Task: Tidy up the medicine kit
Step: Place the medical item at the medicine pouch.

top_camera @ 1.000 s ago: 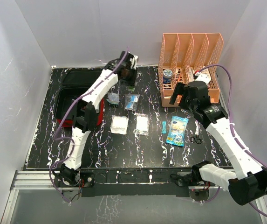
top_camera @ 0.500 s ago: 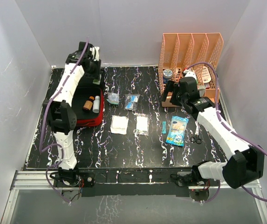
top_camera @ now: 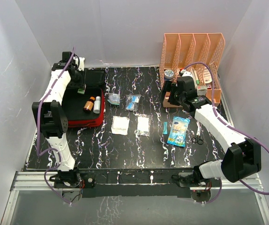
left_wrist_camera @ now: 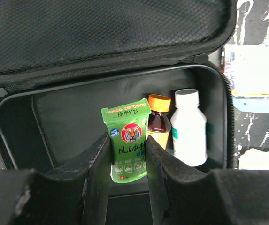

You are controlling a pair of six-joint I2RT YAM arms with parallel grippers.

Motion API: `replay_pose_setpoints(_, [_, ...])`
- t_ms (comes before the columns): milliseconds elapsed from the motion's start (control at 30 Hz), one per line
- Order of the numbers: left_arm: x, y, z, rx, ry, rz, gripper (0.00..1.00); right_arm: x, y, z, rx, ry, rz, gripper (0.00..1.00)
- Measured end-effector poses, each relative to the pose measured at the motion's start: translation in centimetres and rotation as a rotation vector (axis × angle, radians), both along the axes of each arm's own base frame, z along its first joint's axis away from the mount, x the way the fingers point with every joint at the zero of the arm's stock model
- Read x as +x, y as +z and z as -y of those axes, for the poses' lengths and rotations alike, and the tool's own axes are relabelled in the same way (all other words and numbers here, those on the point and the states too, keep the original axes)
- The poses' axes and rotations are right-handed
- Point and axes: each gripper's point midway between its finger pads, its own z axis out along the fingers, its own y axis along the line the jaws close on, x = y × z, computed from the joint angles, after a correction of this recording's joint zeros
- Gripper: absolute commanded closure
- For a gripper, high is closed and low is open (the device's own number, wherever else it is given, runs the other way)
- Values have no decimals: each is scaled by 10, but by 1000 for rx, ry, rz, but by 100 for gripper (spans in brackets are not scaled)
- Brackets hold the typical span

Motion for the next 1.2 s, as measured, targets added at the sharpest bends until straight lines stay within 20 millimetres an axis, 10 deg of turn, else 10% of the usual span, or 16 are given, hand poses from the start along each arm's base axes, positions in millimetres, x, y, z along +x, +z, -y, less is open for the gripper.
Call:
replay_pose_setpoints(800, [-38,-84,-22,30,-59,-123,71,-1,0,1,-8,-4,-3,2])
replay_pose_setpoints(1200, [-46,-97,-21,14,-25,-147,52,-4,6,3,-4,-7,9,1])
